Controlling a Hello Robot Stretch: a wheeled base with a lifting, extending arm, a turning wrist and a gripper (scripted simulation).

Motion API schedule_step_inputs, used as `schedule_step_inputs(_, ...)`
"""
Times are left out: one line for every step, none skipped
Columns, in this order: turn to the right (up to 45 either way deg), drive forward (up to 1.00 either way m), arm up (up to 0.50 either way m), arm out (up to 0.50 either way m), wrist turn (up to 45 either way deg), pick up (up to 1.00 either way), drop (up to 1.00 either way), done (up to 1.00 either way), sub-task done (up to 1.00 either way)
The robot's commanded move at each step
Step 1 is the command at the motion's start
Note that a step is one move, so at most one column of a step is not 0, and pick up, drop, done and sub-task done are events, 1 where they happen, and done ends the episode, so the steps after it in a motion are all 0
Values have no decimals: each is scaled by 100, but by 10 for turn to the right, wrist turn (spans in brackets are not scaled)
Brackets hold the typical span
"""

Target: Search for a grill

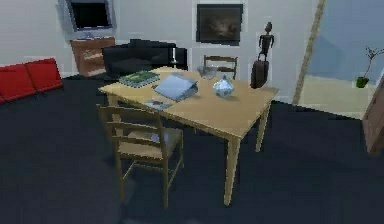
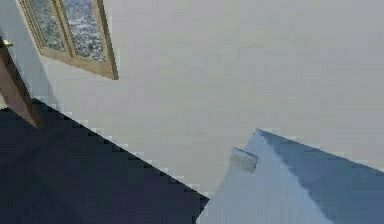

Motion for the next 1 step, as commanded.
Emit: schedule_step_inputs(0, 35, 0, 0, 0, 0, 0, 0, 0)
